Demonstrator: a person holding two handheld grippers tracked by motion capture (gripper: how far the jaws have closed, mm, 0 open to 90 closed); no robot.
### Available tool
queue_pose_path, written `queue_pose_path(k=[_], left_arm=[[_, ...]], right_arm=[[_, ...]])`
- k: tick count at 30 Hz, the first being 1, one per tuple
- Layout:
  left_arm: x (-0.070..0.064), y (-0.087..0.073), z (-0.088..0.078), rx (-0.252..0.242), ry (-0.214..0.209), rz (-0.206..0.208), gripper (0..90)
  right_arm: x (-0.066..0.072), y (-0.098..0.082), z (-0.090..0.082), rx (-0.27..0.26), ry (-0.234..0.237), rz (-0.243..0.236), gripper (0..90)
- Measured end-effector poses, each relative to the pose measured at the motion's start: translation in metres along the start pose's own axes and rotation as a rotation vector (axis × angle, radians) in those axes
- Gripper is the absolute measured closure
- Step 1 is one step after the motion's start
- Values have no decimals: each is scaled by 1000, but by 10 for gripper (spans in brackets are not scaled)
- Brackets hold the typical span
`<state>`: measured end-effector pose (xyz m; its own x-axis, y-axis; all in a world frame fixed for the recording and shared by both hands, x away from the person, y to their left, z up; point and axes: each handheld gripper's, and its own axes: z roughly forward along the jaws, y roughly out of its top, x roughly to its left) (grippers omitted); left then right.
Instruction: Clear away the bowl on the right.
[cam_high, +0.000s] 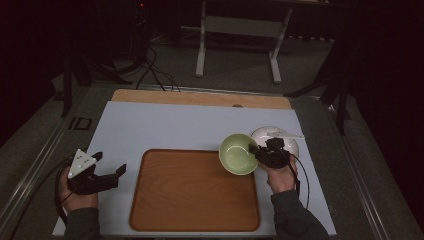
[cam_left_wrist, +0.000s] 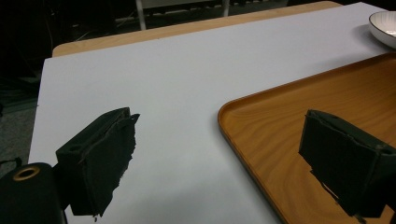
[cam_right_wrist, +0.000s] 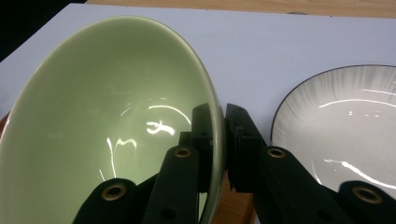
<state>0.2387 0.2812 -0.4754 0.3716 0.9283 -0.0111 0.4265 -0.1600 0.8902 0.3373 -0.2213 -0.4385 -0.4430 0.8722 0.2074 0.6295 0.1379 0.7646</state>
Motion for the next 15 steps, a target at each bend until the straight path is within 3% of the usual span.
queue_pose_path(k=[15], left_arm=[[0, 0, -1, -6, 3, -5, 107]], right_arm=[[14, -2, 7, 14, 21, -31, 830]])
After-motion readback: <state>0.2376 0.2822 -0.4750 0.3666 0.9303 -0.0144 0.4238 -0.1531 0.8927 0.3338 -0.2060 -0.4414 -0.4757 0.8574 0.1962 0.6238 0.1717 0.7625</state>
